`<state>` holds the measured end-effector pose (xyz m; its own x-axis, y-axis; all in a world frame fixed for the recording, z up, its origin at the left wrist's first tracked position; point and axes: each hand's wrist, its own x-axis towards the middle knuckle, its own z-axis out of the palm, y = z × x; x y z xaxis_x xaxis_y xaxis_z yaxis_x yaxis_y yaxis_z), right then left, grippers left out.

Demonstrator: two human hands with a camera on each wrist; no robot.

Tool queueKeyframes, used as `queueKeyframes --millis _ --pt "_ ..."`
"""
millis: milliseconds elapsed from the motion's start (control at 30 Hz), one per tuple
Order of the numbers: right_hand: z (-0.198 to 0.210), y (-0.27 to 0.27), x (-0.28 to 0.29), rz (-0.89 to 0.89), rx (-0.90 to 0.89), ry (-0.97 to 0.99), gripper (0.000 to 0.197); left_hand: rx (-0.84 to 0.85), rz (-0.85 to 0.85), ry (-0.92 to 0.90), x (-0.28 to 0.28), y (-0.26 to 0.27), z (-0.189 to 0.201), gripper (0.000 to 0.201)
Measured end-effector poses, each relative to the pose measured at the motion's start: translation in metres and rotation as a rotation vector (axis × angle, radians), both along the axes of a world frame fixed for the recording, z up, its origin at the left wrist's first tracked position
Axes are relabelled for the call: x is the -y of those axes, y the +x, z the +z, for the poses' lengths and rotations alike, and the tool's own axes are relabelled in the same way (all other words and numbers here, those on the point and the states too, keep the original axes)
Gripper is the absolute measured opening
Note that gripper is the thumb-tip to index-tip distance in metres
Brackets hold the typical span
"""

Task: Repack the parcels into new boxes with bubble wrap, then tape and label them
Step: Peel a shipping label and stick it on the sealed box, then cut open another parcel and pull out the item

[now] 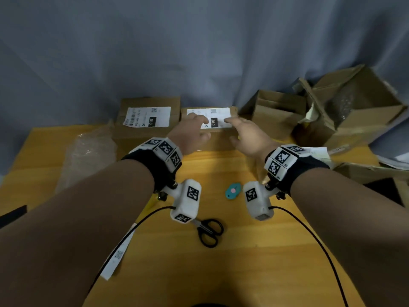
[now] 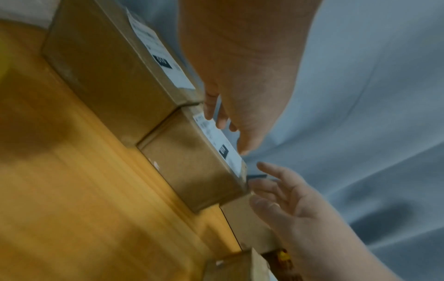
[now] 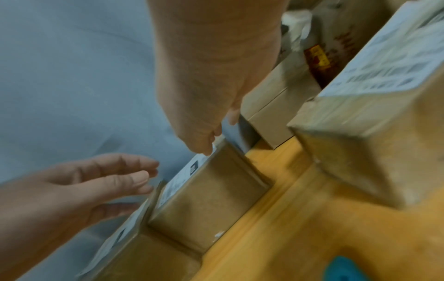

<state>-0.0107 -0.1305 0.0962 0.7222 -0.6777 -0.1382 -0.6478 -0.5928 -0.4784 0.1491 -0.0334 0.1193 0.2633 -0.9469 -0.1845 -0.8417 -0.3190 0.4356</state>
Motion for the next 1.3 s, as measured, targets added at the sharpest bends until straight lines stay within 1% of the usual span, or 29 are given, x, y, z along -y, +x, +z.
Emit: queueKeyframes --millis 100,167,200,300,333,400,500,533,600,700,767,833,900,967,1000,1067,1167,1233,1300 --pt "-0.001 -0.038 -0.005 -0.063 -0.089 0.004 0.065 -0.029 -0.056 -0.009 -0.001 -0.024 -0.002 0.044" --pt "-0.006 -0.064 -0.006 -0.094 -0.215 -0.017 0.072 -0.034 -0.083 -0.026 -0.005 -0.039 -0.007 0.042" --pt "-0.009 -0.076 -0.006 -0.097 -0.308 -0.038 0.078 -0.035 -0.091 -0.027 -0.006 -0.045 -0.010 0.042" --pt "-0.025 -0.102 -0.003 -0.072 -0.597 -0.115 0.106 -0.042 -0.118 0.002 -0.011 -0.059 -0.020 0.039" --pt "-0.029 -0.107 0.000 -0.073 -0.658 -0.132 0.113 -0.050 -0.122 0.006 -0.012 -0.061 -0.022 0.039" --pt "-0.039 -0.109 0.007 -0.099 -0.715 -0.135 0.117 -0.073 -0.122 0.010 -0.015 -0.064 -0.026 0.037" --pt "-0.046 -0.105 0.011 -0.139 -0.687 -0.125 0.118 -0.089 -0.114 0.042 -0.024 -0.061 -0.032 0.036" --pt "-0.047 -0.104 0.010 -0.141 -0.666 -0.144 0.115 -0.092 -0.110 0.055 -0.026 -0.060 -0.035 0.036" --pt "-0.047 -0.103 0.005 -0.122 -0.615 -0.204 0.104 -0.103 -0.095 0.075 -0.032 -0.058 -0.038 0.037" --pt "-0.040 -0.098 -0.008 -0.128 -0.517 -0.312 0.094 -0.137 -0.069 0.063 -0.040 -0.055 -0.039 0.045" --pt "-0.031 -0.091 -0.019 -0.129 -0.426 -0.387 0.090 -0.177 -0.056 0.028 -0.047 -0.055 -0.034 0.057" --pt "-0.021 -0.083 -0.032 -0.094 -0.325 -0.408 0.088 -0.199 -0.053 -0.026 -0.053 -0.055 -0.028 0.074" --pt "-0.010 -0.071 -0.047 -0.018 -0.238 -0.380 0.089 -0.137 -0.091 -0.068 -0.059 -0.055 -0.022 0.094" --pt "-0.002 -0.055 -0.061 0.096 -0.223 -0.360 0.098 -0.058 -0.139 -0.060 -0.066 -0.055 -0.017 0.111" --pt "0.000 -0.046 -0.069 0.153 -0.227 -0.356 0.103 -0.024 -0.153 -0.044 -0.070 -0.054 -0.016 0.116" --pt "0.001 -0.029 -0.083 0.226 -0.215 -0.333 0.107 0.046 -0.139 -0.008 -0.078 -0.053 -0.015 0.119" --pt "-0.005 -0.013 -0.096 0.265 -0.172 -0.246 0.111 0.101 -0.050 0.052 -0.090 -0.049 -0.017 0.117" --pt "-0.012 -0.009 -0.100 0.268 -0.140 -0.139 0.113 0.138 -0.047 0.079 -0.097 -0.042 -0.021 0.114" --pt "-0.020 -0.009 -0.101 0.281 -0.129 -0.069 0.114 0.121 -0.062 0.083 -0.101 -0.033 -0.028 0.108"
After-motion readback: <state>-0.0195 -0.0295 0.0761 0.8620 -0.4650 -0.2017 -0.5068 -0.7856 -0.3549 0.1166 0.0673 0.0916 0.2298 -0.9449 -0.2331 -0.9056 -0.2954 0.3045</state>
